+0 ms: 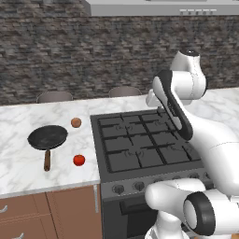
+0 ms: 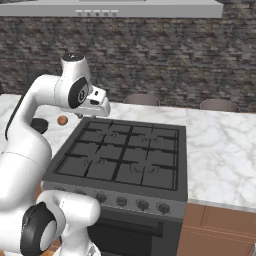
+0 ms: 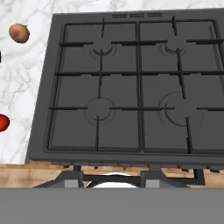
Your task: Place the pan on the front right burner on the stove. Then place the tomato and the onion in the pan and turn on the front right burner.
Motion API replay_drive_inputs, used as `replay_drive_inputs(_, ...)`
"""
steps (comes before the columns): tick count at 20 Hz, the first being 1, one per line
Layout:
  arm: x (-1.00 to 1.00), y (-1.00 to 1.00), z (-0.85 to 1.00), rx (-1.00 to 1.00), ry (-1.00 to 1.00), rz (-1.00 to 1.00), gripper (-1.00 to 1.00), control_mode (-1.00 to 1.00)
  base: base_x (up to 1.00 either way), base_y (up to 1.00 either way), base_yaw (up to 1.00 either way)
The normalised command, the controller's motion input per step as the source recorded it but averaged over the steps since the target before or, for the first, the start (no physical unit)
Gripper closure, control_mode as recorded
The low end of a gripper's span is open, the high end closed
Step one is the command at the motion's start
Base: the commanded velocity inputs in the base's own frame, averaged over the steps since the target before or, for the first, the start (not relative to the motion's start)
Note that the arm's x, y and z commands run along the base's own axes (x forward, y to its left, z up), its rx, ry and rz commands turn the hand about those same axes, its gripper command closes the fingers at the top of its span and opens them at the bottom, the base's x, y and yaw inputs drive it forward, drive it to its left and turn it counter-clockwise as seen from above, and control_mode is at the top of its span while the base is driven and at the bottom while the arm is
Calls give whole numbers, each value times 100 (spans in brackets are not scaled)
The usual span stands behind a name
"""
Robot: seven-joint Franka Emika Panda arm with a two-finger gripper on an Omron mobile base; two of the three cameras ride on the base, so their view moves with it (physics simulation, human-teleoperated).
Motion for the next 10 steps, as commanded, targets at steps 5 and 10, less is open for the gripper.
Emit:
replay_drive_inputs(5, 0, 4, 0, 0, 0, 0, -100, -100, 0, 0, 0)
replay_drive_inputs(10, 0, 23, 0, 0, 0, 0, -100, -100, 0, 0, 0)
